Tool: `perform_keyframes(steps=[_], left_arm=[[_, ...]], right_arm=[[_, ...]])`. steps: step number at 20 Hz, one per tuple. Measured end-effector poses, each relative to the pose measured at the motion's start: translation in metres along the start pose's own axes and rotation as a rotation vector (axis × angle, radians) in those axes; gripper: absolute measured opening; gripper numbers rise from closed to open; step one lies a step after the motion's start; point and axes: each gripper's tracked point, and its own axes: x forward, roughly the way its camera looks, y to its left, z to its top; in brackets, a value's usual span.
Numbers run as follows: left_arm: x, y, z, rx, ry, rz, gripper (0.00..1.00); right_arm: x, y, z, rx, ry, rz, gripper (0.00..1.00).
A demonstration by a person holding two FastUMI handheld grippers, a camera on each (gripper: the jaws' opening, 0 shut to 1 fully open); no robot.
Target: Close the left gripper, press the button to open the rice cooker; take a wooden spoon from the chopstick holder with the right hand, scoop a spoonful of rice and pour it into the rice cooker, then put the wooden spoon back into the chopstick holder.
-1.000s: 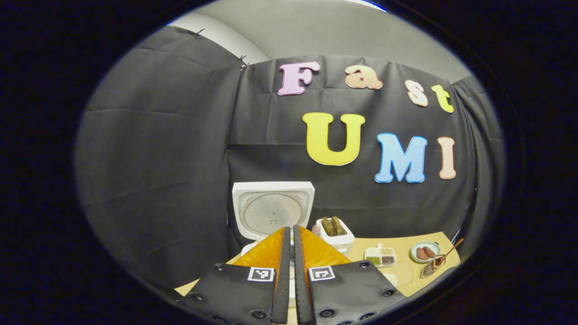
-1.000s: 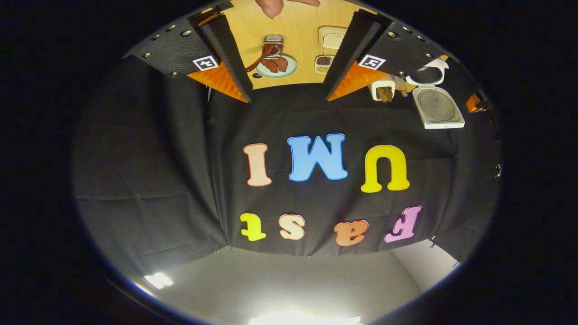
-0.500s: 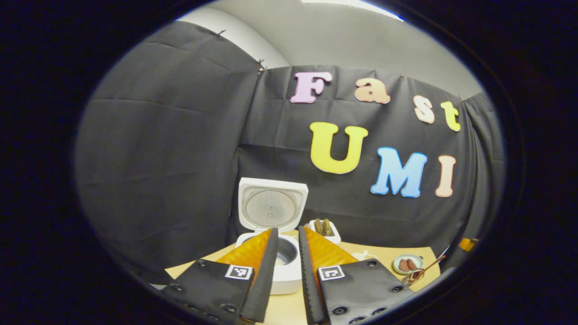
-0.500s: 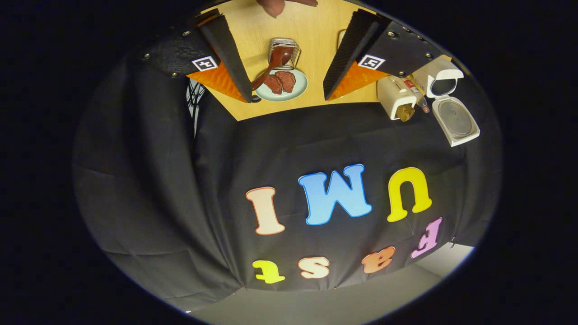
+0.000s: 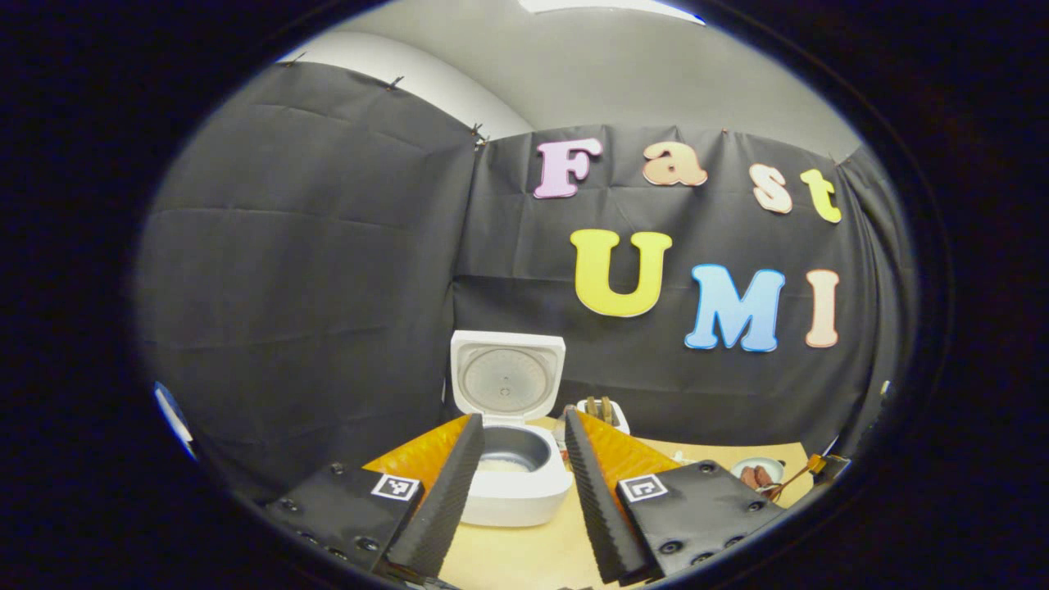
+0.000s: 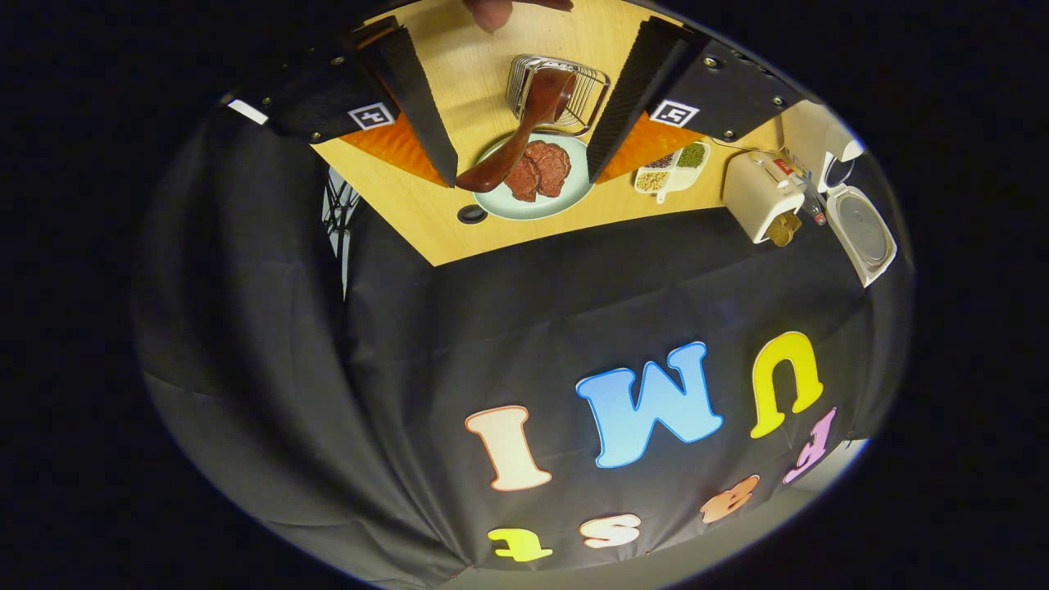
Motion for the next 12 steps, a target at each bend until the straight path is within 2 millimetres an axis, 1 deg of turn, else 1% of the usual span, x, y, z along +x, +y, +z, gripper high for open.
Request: perform_keyframes(steps=[1, 2, 3, 4, 6, 7, 8, 9, 10, 11, 12], left_arm=[[0.0, -0.003, -0.005, 0.003, 0.011, -0.006, 0.8], [-0.001, -0.004, -0.009, 0.005, 0.022, -0.007, 0.82], [-0.001, -0.005, -0.012, 0.007, 0.03, -0.002, 0.85], [-0.003, -0.003, -0.013, 0.009, 0.035, 0.006, 0.88], [-0.008, 0.0, -0.012, 0.01, 0.039, 0.016, 0.94], [-0.009, 0.003, -0.015, 0.016, 0.043, 0.024, 0.94], [-0.011, 0.006, -0.017, 0.025, 0.053, 0.031, 0.94], [-0.012, 0.009, -0.022, 0.032, 0.066, 0.037, 0.94], [-0.013, 0.011, -0.025, 0.034, 0.078, 0.039, 0.94], [-0.015, 0.013, -0.027, 0.033, 0.084, 0.043, 0.94], [-0.016, 0.015, -0.027, 0.033, 0.09, 0.045, 0.94]], right_arm=[[0.01, -0.001, -0.004, 0.006, 0.01, 0.001, 0.97], [0.017, 0.0, -0.008, 0.016, 0.017, 0.006, 0.97], [0.027, -0.001, -0.013, 0.025, 0.026, 0.002, 0.98], [0.033, -0.003, -0.018, 0.033, 0.036, -0.006, 0.99], [0.048, -0.003, -0.03, 0.059, 0.071, -0.002, 1.0], [0.055, -0.003, -0.034, 0.074, 0.084, 0.004, 0.99], [0.062, -0.003, -0.04, 0.086, 0.1, 0.002, 0.97], [0.066, -0.007, -0.044, 0.093, 0.116, -0.016, 0.92], [0.068, -0.008, -0.047, 0.108, 0.113, -0.022, 0.75], [0.07, -0.007, -0.045, 0.142, 0.114, -0.016, 0.67], [0.072, -0.004, -0.045, 0.186, 0.125, 0.0, 0.46]])
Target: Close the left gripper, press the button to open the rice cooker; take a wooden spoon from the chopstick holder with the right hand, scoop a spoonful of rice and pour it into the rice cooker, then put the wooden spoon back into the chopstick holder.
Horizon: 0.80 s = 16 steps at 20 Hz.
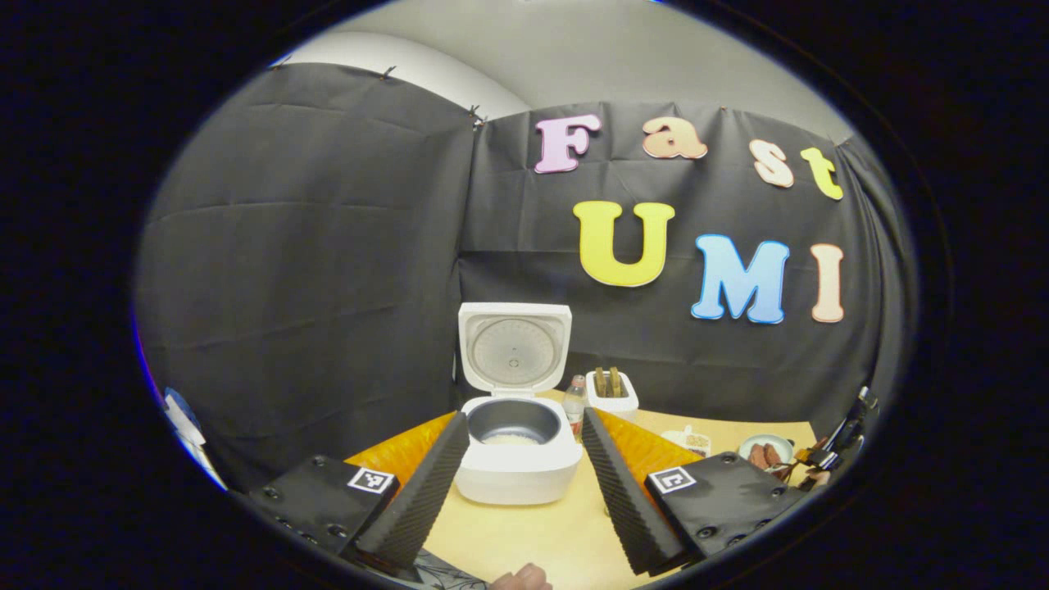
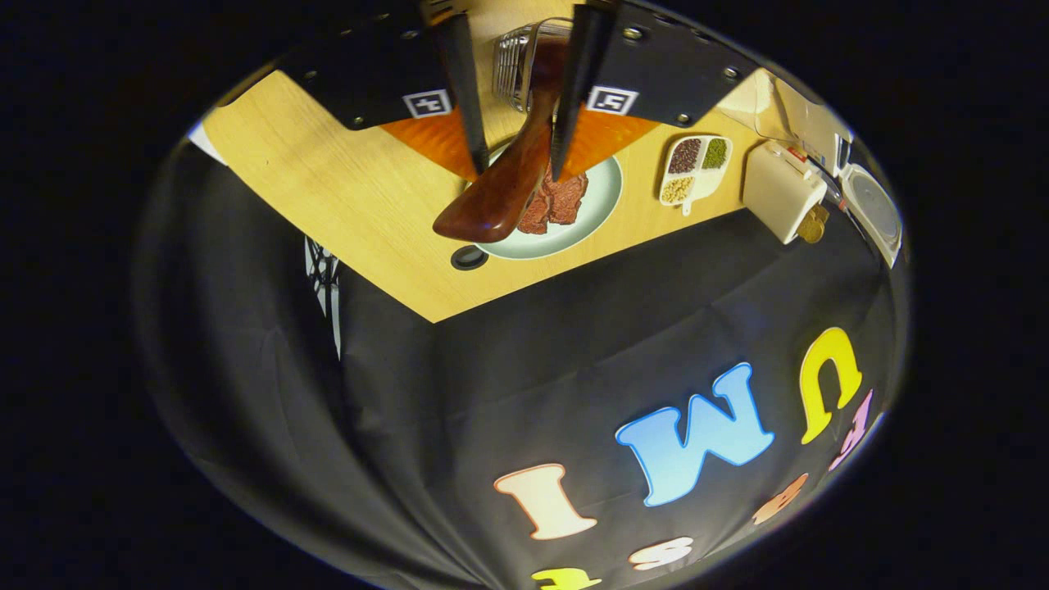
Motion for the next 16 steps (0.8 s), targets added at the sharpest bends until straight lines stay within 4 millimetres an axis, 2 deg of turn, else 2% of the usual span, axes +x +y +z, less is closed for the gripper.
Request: perform_keyframes(steps=[1, 2, 3, 5, 8, 11, 12, 16], left_arm=[[-0.001, 0.0, 0.0, 0.001, -0.001, 0.0, 0.97], [-0.003, -0.001, 0.001, 0.005, 0.0, -0.001, 0.97], [-0.004, 0.0, -0.003, 0.012, 0.005, -0.002, 0.94], [-0.007, 0.001, -0.001, 0.014, 0.006, -0.007, 0.97], [-0.015, 0.004, 0.006, 0.014, -0.009, -0.018, 0.94], [-0.024, 0.012, 0.015, 0.005, -0.034, -0.035, 0.97], [-0.026, 0.014, 0.017, -0.005, -0.041, -0.044, 0.94], [-0.036, 0.035, 0.028, -0.056, -0.082, -0.086, 0.94]], right_arm=[[0.002, 0.005, 0.0, 0.031, 0.011, 0.027, 0.39], [0.0, 0.008, 0.0, 0.043, 0.016, 0.045, 0.27], [-0.001, 0.011, 0.001, 0.052, 0.016, 0.058, 0.22], [-0.004, 0.012, 0.001, 0.093, 0.042, 0.065, 0.16], [-0.016, 0.019, 0.005, 0.105, 0.061, 0.081, 0.15], [-0.047, 0.031, 0.03, 0.061, 0.018, 0.085, 0.16], [-0.061, 0.039, 0.039, 0.043, 0.01, 0.096, 0.16], [-0.125, 0.098, 0.072, -0.036, -0.046, 0.172, 0.15]])
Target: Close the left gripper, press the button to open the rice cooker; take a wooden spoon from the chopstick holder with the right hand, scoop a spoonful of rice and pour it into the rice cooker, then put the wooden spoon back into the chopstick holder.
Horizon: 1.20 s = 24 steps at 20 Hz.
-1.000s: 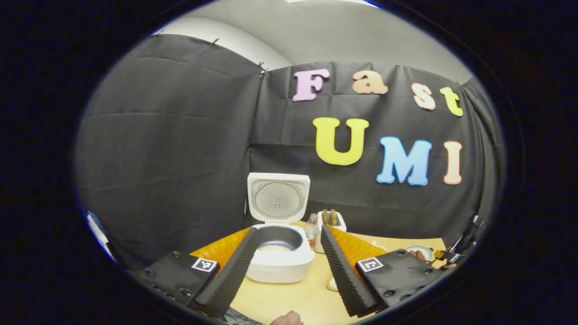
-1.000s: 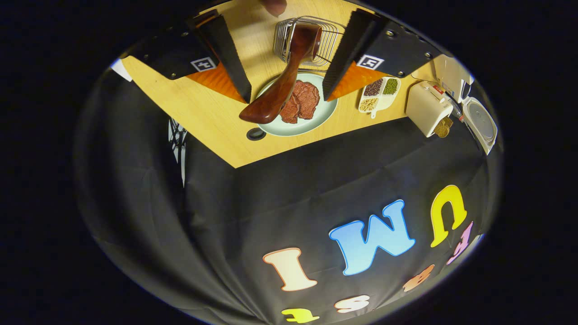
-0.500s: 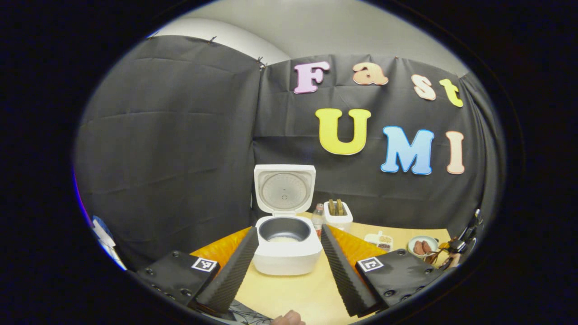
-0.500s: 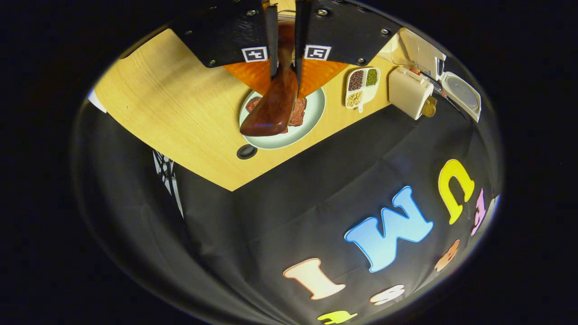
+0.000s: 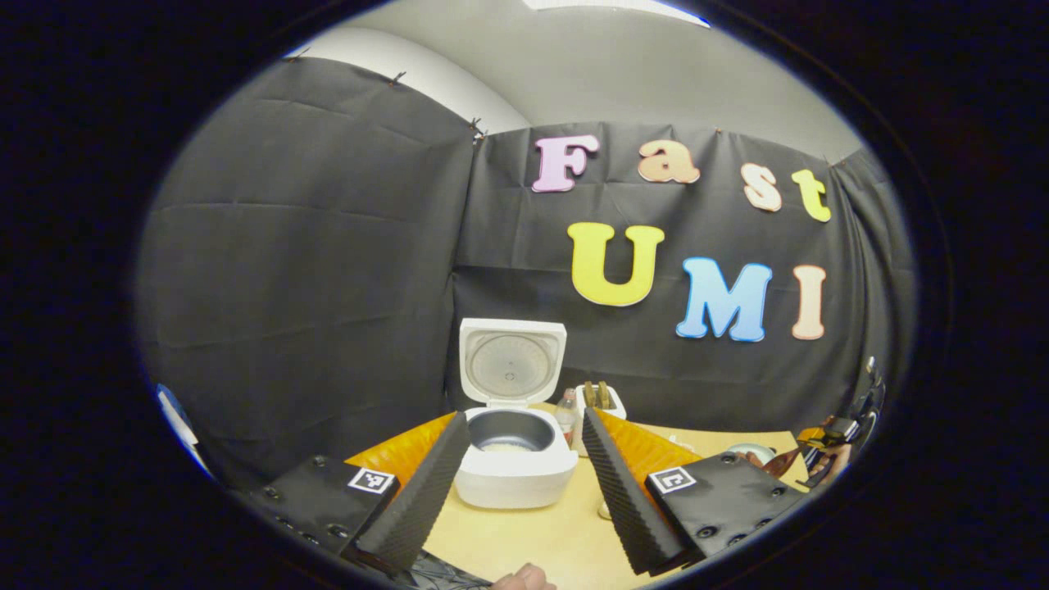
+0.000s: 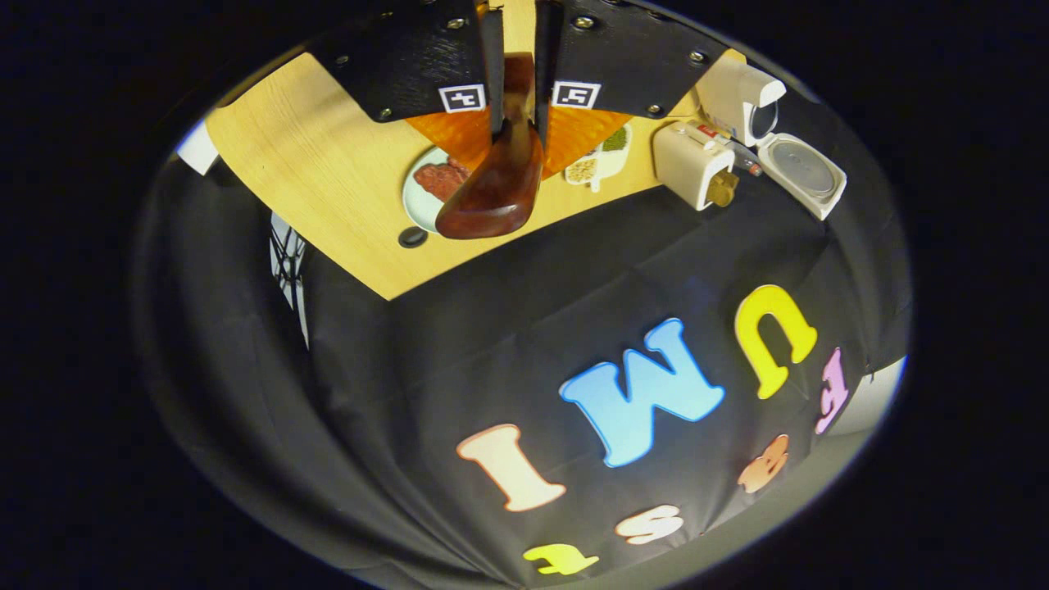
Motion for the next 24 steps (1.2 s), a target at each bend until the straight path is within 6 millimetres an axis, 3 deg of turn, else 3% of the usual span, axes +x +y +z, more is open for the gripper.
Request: perform_keyframes(steps=[2, 4, 6, 10, 13, 16, 22, 23, 24], left_arm=[[-0.008, 0.017, 0.006, -0.02, -0.022, -0.028, 0.94], [-0.015, 0.037, 0.013, -0.028, -0.04, -0.059, 0.94], [-0.017, 0.055, 0.014, -0.064, -0.036, -0.092, 0.99], [-0.016, 0.09, 0.018, -0.086, -0.044, -0.117, 0.94], [-0.005, 0.1, 0.027, -0.087, -0.05, -0.117, 0.97], [0.011, 0.113, 0.027, -0.102, -0.037, -0.068, 0.94], [0.037, 0.119, 0.004, -0.059, 0.038, 0.011, 0.93], [0.039, 0.12, 0.002, -0.059, 0.044, 0.024, 1.0], [0.042, 0.117, -0.002, -0.062, 0.06, 0.031, 0.97]], right_arm=[[-0.02, 0.044, 0.01, -0.042, -0.024, 0.03, 0.15], [-0.031, 0.088, 0.007, -0.084, -0.032, 0.054, 0.15], [-0.037, 0.13, -0.005, -0.116, -0.037, 0.072, 0.15], [-0.028, 0.187, -0.045, -0.199, 0.005, 0.082, 0.15], [-0.002, 0.209, -0.073, -0.235, 0.048, 0.08, 0.16], [0.029, 0.221, -0.102, -0.281, 0.1, 0.09, 0.15], [0.083, 0.224, -0.164, -0.366, 0.184, 0.089, 0.15], [0.093, 0.223, -0.171, -0.383, 0.189, 0.082, 0.15], [0.101, 0.22, -0.179, -0.403, 0.193, 0.078, 0.16]])
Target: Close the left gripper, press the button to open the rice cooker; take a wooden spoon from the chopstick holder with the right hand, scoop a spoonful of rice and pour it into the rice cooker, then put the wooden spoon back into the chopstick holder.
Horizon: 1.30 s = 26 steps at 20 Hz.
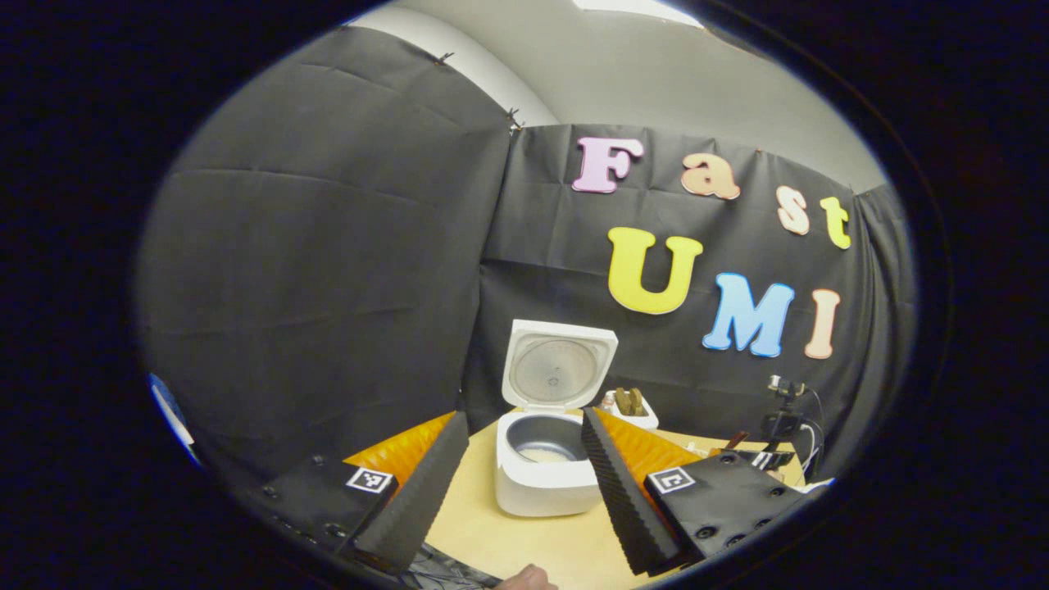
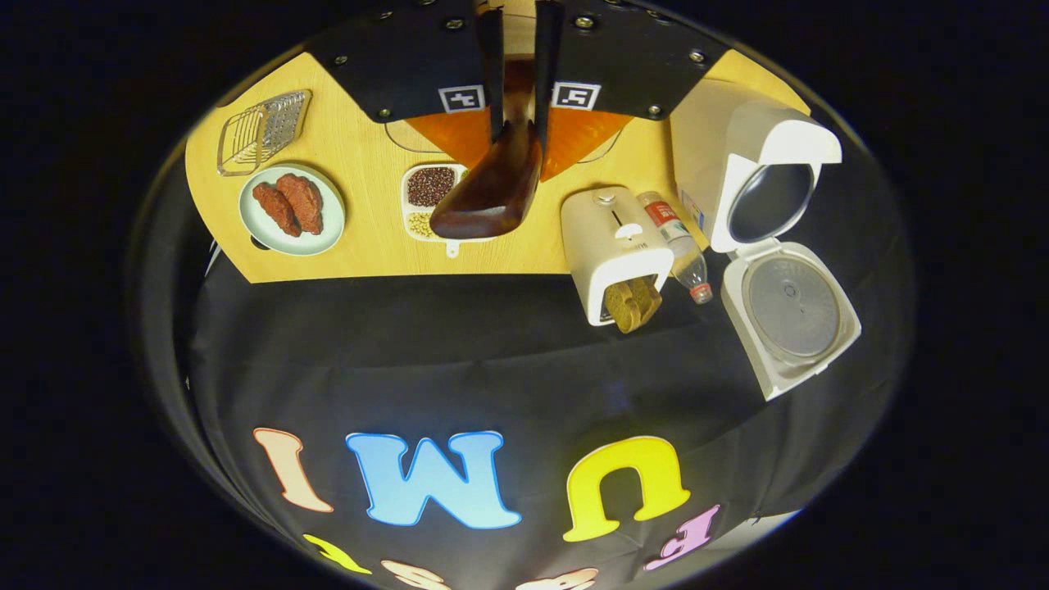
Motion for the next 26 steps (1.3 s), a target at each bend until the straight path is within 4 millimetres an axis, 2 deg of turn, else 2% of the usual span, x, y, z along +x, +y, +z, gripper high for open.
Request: perform_keyframes(steps=[2, 3, 4, 5, 6, 8, 9, 11, 13, 16, 20, 24, 26], left_arm=[[0.002, -0.001, -0.013, 0.011, 0.039, 0.018, 0.94], [0.004, 0.0, -0.016, 0.023, 0.044, 0.026, 0.97], [0.005, 0.001, -0.014, 0.041, 0.042, 0.034, 0.94], [0.005, 0.001, -0.012, 0.054, 0.039, 0.039, 0.97], [0.005, 0.001, -0.011, 0.058, 0.04, 0.046, 0.94], [0.004, -0.001, -0.007, 0.035, 0.04, 0.051, 0.94], [0.002, -0.001, -0.007, 0.025, 0.041, 0.056, 0.97], [-0.002, 0.002, 0.002, 0.02, 0.019, 0.069, 0.97], [-0.009, 0.004, 0.009, 0.038, 0.0, 0.079, 0.93], [-0.018, 0.006, 0.013, 0.047, -0.006, 0.091, 0.93], [-0.026, 0.005, 0.013, 0.06, -0.004, 0.096, 0.96], [-0.029, 0.004, 0.015, 0.041, -0.007, 0.096, 0.93], [-0.03, 0.0, 0.014, 0.037, -0.003, 0.091, 0.96]], right_arm=[[0.014, 0.004, -0.014, -0.034, 0.016, 0.002, 0.15], [0.02, 0.006, -0.022, -0.056, 0.029, -0.003, 0.15], [0.023, 0.009, -0.029, -0.076, 0.036, -0.008, 0.16], [0.026, 0.014, -0.035, -0.083, 0.045, -0.006, 0.16], [0.028, 0.023, -0.041, -0.069, 0.056, 0.012, 0.15], [0.031, 0.04, -0.049, 0.003, 0.093, 0.059, 0.15], [0.032, 0.044, -0.049, 0.043, 0.108, 0.071, 0.16], [0.033, 0.047, -0.048, 0.174, 0.141, 0.095, 0.16], [0.029, 0.044, -0.044, 0.319, 0.16, 0.119, 0.16], [0.027, 0.033, -0.043, 0.478, 0.177, 0.153, 0.16], [0.01, 0.018, -0.034, 0.548, 0.151, 0.169, 0.15], [-0.011, 0.0, -0.009, 0.617, 0.09, 0.208, 0.15], [-0.019, -0.012, 0.005, 0.654, 0.056, 0.221, 0.15]])
